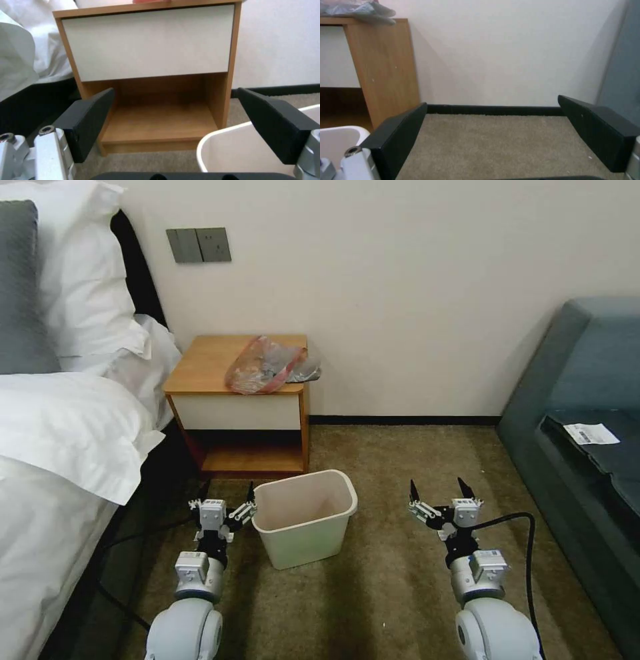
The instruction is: Pick up the garbage bag from the table and place it over the trash can.
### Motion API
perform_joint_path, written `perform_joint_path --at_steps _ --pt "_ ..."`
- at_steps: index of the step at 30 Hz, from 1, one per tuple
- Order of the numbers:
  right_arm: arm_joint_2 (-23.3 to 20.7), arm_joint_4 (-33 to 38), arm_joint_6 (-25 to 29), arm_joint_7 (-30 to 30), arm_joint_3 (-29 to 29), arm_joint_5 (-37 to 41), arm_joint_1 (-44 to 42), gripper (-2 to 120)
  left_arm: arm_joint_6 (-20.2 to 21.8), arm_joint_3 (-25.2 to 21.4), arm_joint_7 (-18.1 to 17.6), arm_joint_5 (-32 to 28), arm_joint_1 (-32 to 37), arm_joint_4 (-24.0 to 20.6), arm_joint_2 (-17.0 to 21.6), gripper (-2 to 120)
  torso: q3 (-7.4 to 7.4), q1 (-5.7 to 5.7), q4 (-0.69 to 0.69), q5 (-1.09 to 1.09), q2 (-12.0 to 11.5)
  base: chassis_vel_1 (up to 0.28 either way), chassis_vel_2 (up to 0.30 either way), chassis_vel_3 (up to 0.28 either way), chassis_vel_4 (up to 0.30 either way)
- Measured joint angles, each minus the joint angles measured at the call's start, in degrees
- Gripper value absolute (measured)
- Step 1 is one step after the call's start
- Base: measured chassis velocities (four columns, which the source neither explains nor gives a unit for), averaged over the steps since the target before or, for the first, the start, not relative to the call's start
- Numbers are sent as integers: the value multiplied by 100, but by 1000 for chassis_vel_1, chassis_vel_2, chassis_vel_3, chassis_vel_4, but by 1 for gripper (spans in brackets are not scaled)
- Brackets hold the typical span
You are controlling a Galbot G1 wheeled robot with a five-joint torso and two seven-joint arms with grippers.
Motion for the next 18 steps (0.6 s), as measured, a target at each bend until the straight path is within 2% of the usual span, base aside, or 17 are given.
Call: perform_joint_path --at_steps 18 --pt "0 0 0 0 0 0 0 100 0 0 0 0 0 0 0 93 0 0 0 0 0 0 0 0 0"
